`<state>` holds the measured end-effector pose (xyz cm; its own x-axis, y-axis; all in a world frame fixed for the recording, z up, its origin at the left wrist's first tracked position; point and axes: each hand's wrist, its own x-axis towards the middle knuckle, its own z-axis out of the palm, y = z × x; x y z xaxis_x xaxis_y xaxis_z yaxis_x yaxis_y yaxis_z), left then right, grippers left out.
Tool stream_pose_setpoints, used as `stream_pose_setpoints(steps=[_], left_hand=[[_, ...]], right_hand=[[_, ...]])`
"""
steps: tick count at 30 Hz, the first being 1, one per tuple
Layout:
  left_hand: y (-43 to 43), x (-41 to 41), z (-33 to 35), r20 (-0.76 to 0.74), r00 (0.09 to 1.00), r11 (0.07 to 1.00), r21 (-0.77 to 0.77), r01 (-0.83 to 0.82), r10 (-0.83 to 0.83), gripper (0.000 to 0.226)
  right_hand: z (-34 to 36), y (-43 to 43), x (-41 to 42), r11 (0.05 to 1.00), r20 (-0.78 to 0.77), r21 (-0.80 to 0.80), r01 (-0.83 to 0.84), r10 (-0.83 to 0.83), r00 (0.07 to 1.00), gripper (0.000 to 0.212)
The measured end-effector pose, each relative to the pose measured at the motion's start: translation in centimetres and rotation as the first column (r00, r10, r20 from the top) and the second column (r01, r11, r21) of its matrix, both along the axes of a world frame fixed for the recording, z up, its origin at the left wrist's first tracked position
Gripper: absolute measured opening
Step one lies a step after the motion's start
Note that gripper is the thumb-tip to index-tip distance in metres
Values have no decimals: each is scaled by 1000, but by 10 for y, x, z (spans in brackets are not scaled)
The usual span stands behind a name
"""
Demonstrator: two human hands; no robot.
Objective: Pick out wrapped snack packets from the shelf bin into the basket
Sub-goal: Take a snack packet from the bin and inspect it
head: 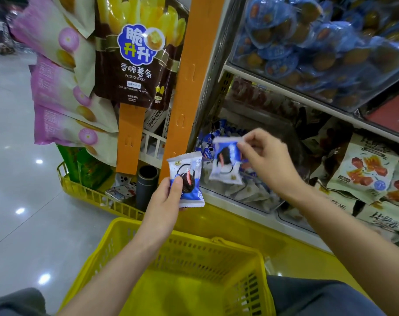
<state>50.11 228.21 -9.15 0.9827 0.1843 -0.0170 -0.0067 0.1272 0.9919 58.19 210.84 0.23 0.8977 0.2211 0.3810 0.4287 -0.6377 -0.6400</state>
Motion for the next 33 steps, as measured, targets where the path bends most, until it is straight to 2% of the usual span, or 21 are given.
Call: stream_pose_setpoints(steps=[2, 5, 10, 12, 15, 19, 22, 24, 27, 29, 33], left_hand=[[-1, -3, 1, 14, 1000, 1000, 6, -1, 1, 25], [-3, -7, 1, -9, 998, 998, -2, 55, -55, 27], [6, -11, 5, -112, 970, 960, -208, 189, -216, 39], [10, -12, 5, -128, 957, 953, -194, 233, -260, 52], [8, -14, 5, -152, 957, 967, -109, 232, -246, 64], [5, -15, 6, -165, 971, 984, 1, 178, -175, 74], [7, -13, 7, -142, 980, 990, -17, 137, -138, 64], [9, -11, 8, -123, 986, 993, -16, 113, -114, 53], [12, -10, 8, -79, 992, 995, -7, 96, -96, 49], [12, -10, 8, -47, 993, 994, 8, 111, -111, 51], [8, -9, 7, -33, 987, 983, 95, 158, -156, 60]], right_hand=[[-10, 9, -24, 997, -132, -30, -78, 73, 989, 14], [-24, 23, -47, 985, -335, 100, -138, 164, 928, 12], [-31, 36, -58, 949, -462, 306, -80, 221, 859, 12], [-32, 36, -61, 936, -523, 335, -110, 281, 805, 20], [-31, 35, -66, 948, -496, 264, -178, 291, 818, 13], [-29, 34, -65, 963, -431, 215, -162, 242, 869, 19], [-29, 31, -62, 985, -356, 137, -101, 144, 923, 19], [-27, 29, -61, 977, -350, 194, -90, 155, 924, 9], [-24, 24, -59, 936, -438, 334, -116, 262, 860, 19], [-20, 19, -55, 953, -466, 267, -145, 260, 846, 30], [-11, 12, -49, 951, -494, -43, -305, 245, 834, 16]])
